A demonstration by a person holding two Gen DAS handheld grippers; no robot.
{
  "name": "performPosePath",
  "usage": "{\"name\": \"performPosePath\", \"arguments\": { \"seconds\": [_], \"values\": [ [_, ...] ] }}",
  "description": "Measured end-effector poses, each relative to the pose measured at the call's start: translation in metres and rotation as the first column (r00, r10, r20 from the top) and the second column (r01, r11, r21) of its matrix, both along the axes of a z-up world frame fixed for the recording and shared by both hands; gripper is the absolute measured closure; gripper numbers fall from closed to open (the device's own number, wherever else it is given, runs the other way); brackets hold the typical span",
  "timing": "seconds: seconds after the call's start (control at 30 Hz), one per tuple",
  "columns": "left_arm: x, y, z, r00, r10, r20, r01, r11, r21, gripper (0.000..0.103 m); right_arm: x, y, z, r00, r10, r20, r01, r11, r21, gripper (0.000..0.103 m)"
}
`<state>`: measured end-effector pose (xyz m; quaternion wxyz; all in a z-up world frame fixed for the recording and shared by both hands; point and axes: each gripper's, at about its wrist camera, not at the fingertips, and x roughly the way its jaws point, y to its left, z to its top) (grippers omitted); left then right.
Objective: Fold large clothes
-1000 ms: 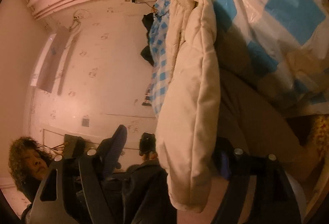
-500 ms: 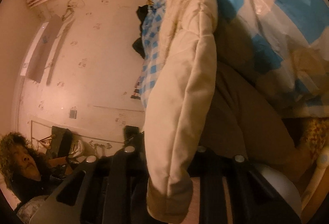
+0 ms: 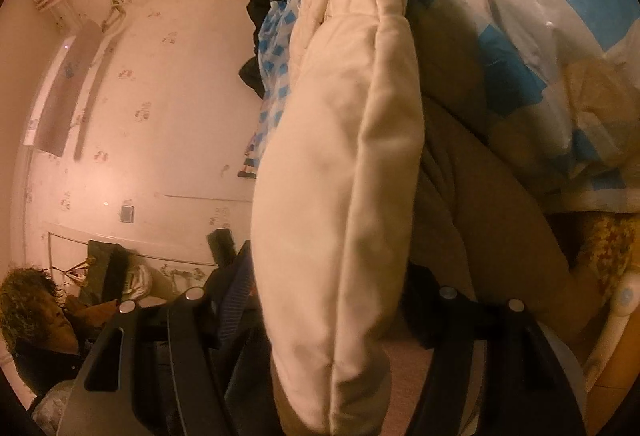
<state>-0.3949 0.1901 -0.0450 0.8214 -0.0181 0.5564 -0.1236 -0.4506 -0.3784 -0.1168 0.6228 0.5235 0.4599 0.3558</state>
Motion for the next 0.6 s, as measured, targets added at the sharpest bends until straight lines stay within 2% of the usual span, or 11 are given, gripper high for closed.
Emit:
{"name": "performPosePath", "arguments": {
  "seconds": [0.13, 0.23, 0.6],
  "values": [
    [-0.005, -0.012, 0.007, 0.999, -0.029, 0.043, 0.024, 0.994, 0.106, 0.047, 0.0, 0.001, -0.002, 1.0, 0.006, -0.017, -0.006, 1.0, -0.009, 0.04],
    [-0.008, -0.017, 0.01, 0.997, -0.044, 0.063, 0.033, 0.987, 0.158, 0.047, -0.001, 0.003, -0.002, 1.0, 0.015, -0.026, -0.016, 1.0, -0.014, 0.04],
    [-0.014, -0.035, 0.016, 0.99, -0.087, 0.109, 0.054, 0.959, 0.279, 0.044, 0.003, 0.006, 0.005, 0.999, 0.024, -0.039, -0.025, 0.999, -0.04, 0.04]
  ]
}}
